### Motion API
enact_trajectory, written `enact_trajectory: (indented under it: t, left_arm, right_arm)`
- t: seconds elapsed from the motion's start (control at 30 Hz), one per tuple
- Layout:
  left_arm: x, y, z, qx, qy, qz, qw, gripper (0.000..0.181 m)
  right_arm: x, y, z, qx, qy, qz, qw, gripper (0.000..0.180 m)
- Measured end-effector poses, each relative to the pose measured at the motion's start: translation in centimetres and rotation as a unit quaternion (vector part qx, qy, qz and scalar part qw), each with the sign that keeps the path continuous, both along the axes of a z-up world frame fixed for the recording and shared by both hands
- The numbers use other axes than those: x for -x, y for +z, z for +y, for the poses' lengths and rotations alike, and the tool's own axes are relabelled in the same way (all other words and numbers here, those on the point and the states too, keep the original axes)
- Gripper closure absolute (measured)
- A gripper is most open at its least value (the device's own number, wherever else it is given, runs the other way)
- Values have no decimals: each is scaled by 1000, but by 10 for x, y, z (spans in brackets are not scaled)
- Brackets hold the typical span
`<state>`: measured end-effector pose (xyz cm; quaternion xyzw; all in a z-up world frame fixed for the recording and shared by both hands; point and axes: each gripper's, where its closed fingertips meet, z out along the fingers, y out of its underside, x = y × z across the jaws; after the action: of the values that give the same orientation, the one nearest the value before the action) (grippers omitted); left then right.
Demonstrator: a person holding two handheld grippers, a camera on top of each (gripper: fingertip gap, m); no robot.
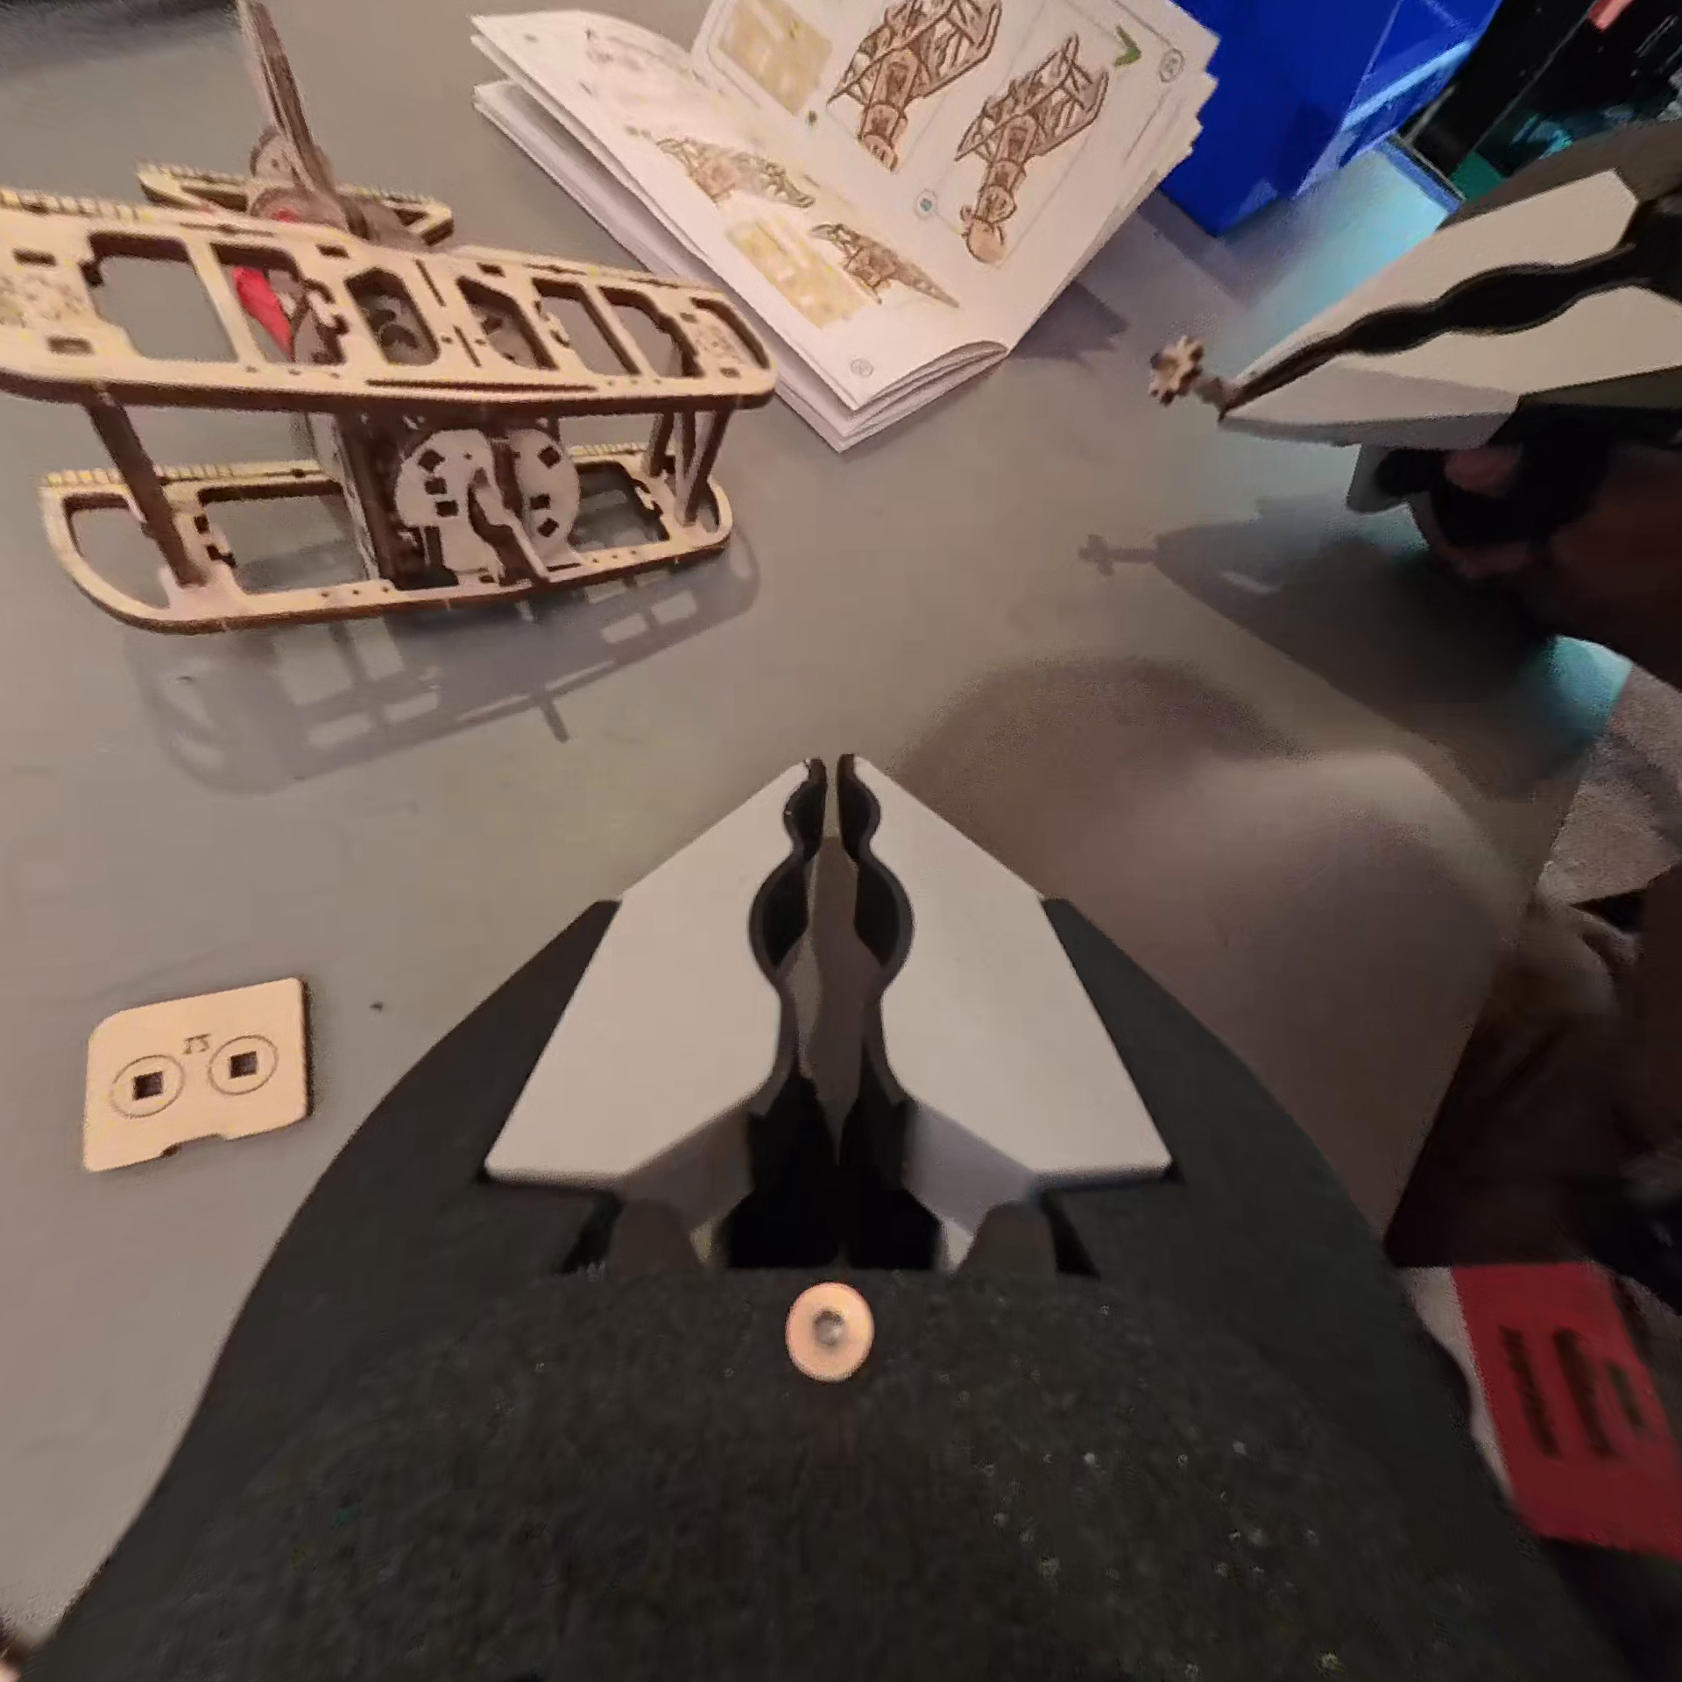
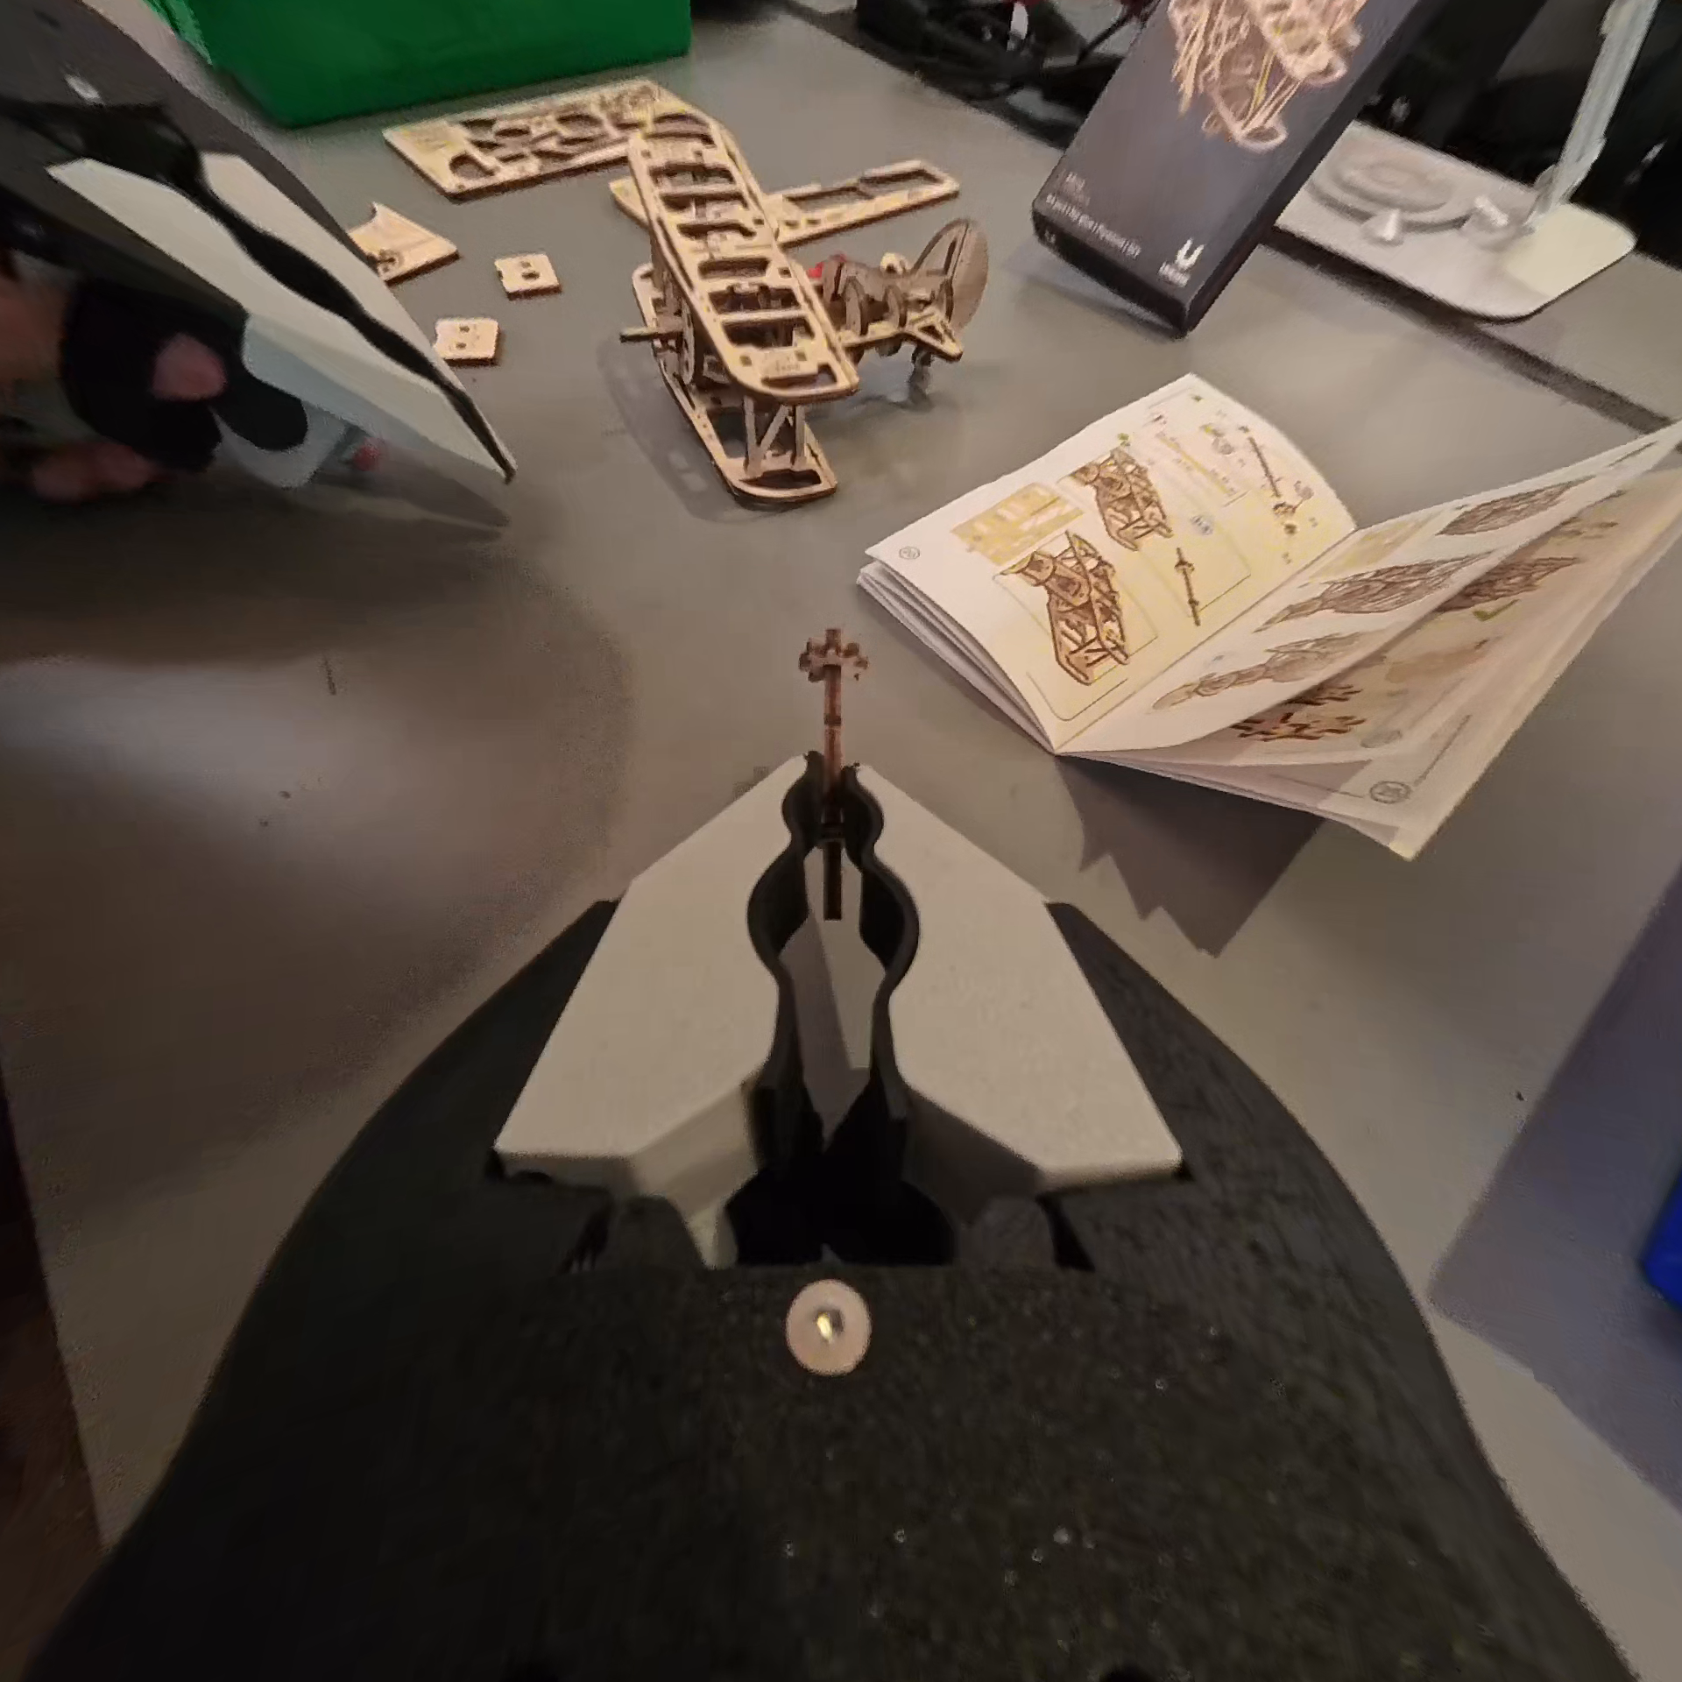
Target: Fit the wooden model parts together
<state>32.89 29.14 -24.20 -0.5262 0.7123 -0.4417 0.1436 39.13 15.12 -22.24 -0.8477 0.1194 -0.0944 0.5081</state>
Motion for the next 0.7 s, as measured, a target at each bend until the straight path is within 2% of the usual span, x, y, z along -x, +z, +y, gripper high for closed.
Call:
enact_trajectory:
  t: [0.2, 0.37, 0.7]
  left_arm:
    - [-5, 7, -3, 27, -6, -13, 1000, 181]
    - [-11, 12, 9, 35, 33, -27, 998, 181]
    - [-11, 14, 8, 16, 34, -42, 998, 181]
  right_arm:
    - [11, -33, 16, 92, 79, 63, 991, 178]
    - [16, -29, 18, 74, 101, 100, 987, 178]
    - [11, -22, 17, 43, 90, 120, 988, 178]
